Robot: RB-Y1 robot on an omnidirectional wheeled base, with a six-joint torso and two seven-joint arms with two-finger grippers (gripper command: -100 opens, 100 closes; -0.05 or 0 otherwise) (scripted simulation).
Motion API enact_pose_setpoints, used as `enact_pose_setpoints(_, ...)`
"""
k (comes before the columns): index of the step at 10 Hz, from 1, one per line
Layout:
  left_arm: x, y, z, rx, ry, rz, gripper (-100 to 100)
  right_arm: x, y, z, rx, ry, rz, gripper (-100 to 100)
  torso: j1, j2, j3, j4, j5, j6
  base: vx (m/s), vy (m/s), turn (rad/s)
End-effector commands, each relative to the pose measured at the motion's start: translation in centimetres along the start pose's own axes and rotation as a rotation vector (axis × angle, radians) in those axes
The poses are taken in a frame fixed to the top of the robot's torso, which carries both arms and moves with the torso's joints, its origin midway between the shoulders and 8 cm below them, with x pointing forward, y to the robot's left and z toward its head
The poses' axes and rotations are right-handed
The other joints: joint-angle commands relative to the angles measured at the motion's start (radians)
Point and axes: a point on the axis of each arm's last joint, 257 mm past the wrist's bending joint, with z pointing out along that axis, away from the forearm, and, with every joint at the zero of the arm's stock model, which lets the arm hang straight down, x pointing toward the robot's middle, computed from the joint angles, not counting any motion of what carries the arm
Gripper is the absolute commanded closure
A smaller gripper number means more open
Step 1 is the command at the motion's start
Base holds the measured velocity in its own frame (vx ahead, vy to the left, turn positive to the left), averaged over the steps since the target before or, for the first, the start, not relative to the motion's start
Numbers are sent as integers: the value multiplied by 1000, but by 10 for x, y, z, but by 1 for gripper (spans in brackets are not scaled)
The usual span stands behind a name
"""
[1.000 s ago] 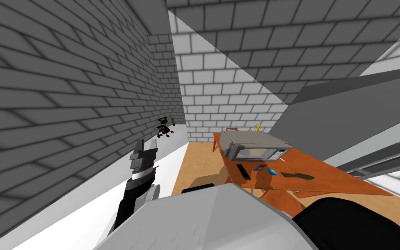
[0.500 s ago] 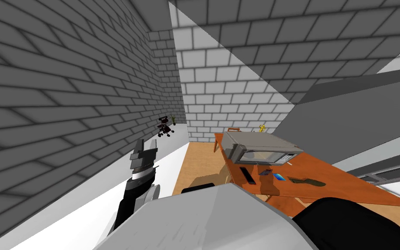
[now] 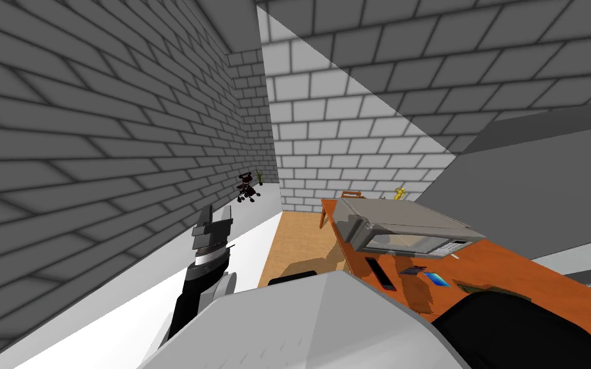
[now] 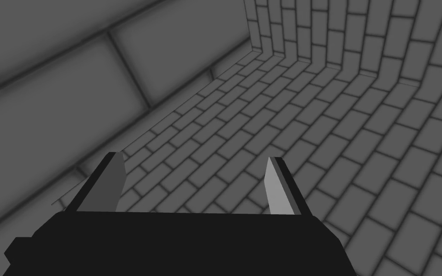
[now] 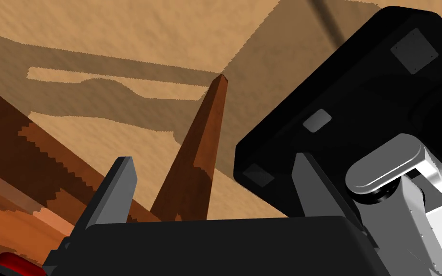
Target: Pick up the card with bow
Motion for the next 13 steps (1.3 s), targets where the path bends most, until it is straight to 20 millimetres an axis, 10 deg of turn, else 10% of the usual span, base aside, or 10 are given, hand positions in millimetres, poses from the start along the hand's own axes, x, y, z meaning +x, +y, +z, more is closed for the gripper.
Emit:
enact_pose_setpoints(1, 0, 0, 0, 0, 0, 0, 0, 54, -9, -15, 5, 109, -84, -100, 0, 0, 0, 0, 0, 0, 188, 25, 137)
enact_pose_setpoints(9, 0, 0, 0, 0, 0, 0, 0, 85, -15, -25, 5, 177, -145, -100, -1, 7, 4, 1, -1, 1, 54, 6, 19)
enact_pose_setpoints(13, 0, 0, 0, 0, 0, 0, 0, 164, -39, -61, -1, 356, -314, -100, -2, -7, -4, -1, 0, 0, 203, 1, 109)
